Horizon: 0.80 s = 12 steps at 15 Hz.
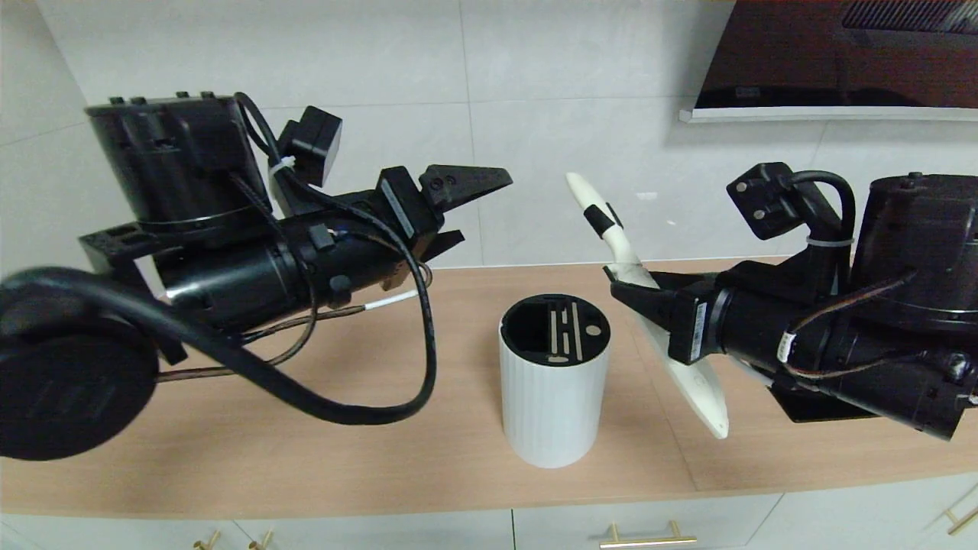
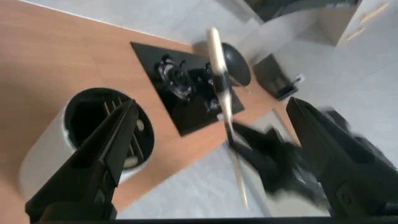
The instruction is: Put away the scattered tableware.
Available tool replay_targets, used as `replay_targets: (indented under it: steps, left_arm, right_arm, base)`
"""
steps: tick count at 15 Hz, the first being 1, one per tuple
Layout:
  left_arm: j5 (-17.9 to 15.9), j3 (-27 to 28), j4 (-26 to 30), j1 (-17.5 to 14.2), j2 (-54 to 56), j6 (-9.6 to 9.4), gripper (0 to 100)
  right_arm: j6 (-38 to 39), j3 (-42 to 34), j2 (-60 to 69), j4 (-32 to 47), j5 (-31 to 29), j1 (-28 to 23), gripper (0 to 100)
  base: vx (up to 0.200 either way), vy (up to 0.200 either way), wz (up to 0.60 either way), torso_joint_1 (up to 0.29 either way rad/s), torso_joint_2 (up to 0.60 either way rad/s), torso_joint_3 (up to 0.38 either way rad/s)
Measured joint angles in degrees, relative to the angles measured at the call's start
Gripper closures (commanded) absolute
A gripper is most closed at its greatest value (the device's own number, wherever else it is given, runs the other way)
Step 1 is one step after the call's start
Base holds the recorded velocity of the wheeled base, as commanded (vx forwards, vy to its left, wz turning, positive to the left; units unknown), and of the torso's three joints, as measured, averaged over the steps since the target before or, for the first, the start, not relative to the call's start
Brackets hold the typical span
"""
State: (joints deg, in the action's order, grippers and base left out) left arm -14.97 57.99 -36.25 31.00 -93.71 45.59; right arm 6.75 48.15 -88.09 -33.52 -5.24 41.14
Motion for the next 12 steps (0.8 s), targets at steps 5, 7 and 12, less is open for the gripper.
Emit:
replay_targets:
  steps: [5, 7, 12]
  left_arm:
    - [2.7, -1.4, -6.4, 3.7, -5.6, 0.06, 0]
    - [2.9, -1.6, -6.6, 4.5, -6.3, 0.09, 0]
    - [4.7, -2.0, -6.7, 8.0, -7.1, 0.02, 0]
  right_arm:
    - [0.1, -1.2, -0.8, -0.2, -1.9, 4.5, 100]
    - [0.2, -1.2, -1.7, -1.1, -2.1, 5.7, 100]
    - [0.3, -1.6, -3.2, -2.0, -2.3, 7.3, 100]
  base:
    - [0.0, 0.0, 0.0, 0.0, 0.0, 0.0]
    - [0.0, 0.0, 0.0, 0.0, 0.0, 0.0]
    - [0.0, 0.0, 0.0, 0.0, 0.0, 0.0]
